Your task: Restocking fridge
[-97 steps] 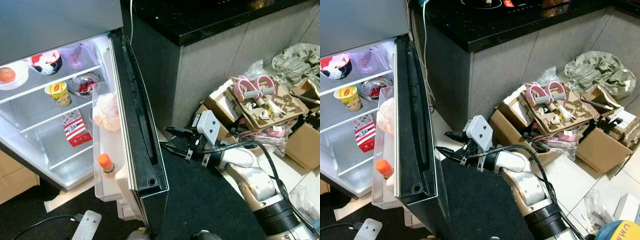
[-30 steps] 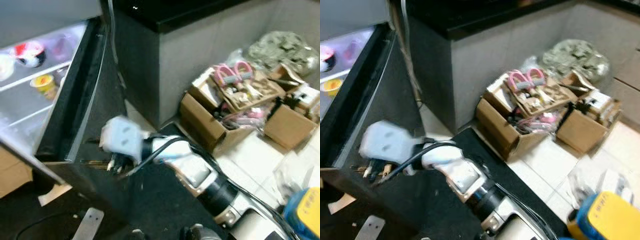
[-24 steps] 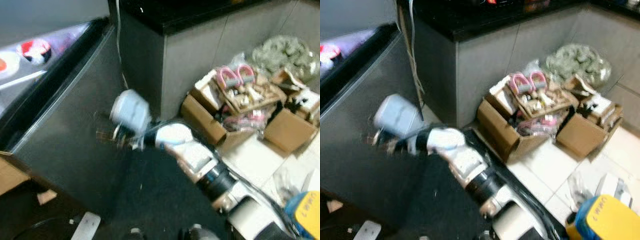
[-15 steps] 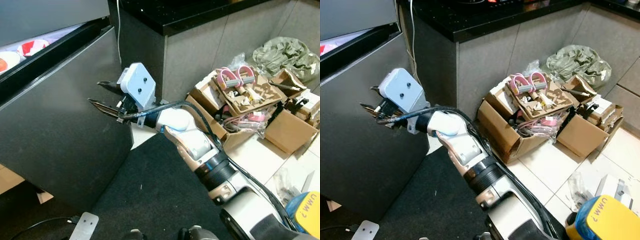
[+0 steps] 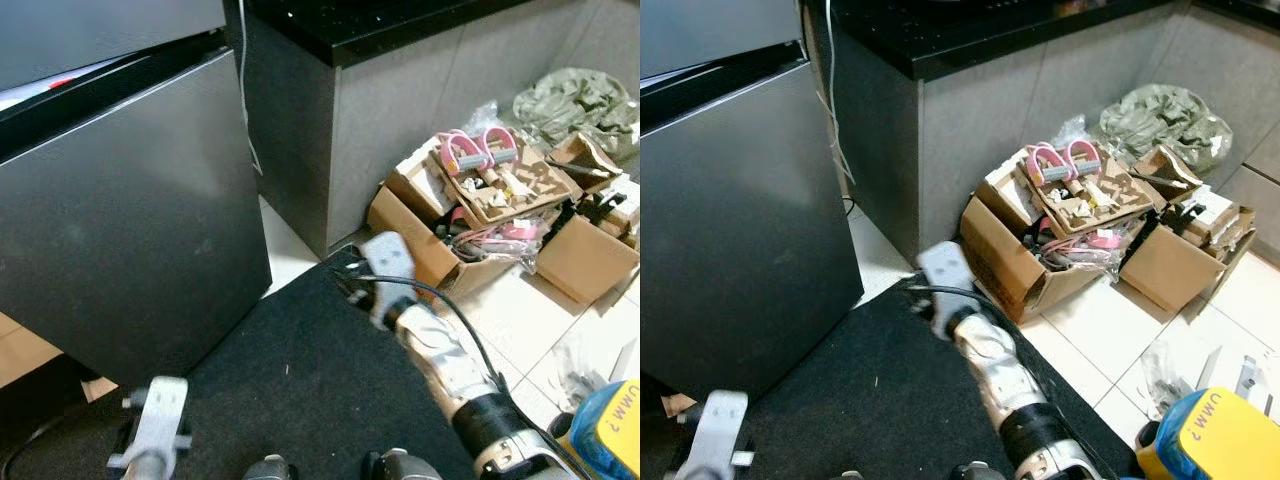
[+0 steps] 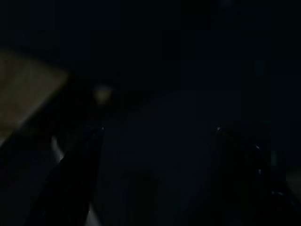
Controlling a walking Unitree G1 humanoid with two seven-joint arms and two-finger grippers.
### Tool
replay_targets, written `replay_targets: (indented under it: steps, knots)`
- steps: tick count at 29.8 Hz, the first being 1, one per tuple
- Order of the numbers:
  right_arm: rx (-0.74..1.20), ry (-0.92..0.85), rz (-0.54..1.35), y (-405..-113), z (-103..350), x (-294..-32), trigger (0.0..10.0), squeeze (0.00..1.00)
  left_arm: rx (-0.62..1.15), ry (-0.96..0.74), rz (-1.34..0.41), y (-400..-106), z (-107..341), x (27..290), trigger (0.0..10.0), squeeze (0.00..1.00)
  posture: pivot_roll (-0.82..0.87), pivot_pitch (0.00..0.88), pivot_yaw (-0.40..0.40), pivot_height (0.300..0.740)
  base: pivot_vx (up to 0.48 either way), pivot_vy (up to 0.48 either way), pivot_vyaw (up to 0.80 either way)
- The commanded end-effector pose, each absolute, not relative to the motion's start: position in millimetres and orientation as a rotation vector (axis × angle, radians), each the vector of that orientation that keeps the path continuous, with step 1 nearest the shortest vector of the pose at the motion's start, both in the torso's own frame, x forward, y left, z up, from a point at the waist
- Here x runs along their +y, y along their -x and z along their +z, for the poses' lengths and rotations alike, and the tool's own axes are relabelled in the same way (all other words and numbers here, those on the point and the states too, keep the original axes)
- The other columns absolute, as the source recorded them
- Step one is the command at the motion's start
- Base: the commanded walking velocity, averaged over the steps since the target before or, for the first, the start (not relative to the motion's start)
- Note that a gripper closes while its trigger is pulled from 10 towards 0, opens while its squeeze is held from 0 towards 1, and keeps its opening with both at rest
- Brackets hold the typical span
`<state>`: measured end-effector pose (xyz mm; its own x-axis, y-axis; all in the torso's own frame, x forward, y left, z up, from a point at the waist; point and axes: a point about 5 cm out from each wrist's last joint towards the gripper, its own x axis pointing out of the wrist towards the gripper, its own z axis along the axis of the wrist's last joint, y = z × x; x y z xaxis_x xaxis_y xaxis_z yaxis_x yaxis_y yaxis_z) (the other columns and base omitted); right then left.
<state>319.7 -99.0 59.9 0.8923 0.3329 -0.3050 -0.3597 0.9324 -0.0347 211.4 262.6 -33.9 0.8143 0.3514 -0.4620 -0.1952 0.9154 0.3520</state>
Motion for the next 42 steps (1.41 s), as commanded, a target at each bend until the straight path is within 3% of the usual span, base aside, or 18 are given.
replay_targets:
  steps: [1,5,9,18,42]
  knots:
    - [0.316,0.077,0.278,-319,55,-113,10.0,0.00,0.551,-0.272,0.325,-205,-37,262,10.0,0.00,0.01,0.136,-0.038,0.740,0.000,0.000,0.00]
    - [0.326,0.068,0.046,-319,50,-151,10.0,0.00,0.467,-0.238,0.339,-225,-23,261,10.0,0.00,0.02,0.134,-0.034,0.740,0.000,0.000,0.00]
    - [0.330,0.092,-0.012,-317,48,-162,10.0,0.00,0.451,-0.242,0.328,-228,-20,260,10.0,0.00,0.02,0.129,-0.029,0.740,0.000,0.000,0.72]
    - [0.333,0.093,-0.056,-316,46,-170,10.0,0.00,0.410,-0.218,0.329,-232,-15,254,10.0,0.00,0.03,0.120,-0.036,0.740,0.000,0.000,0.80]
    - [0.300,0.081,-0.109,-320,52,-177,10.0,0.00,0.194,-0.157,0.338,-281,38,246,10.0,0.00,0.02,0.112,-0.031,0.740,0.000,0.000,0.79]
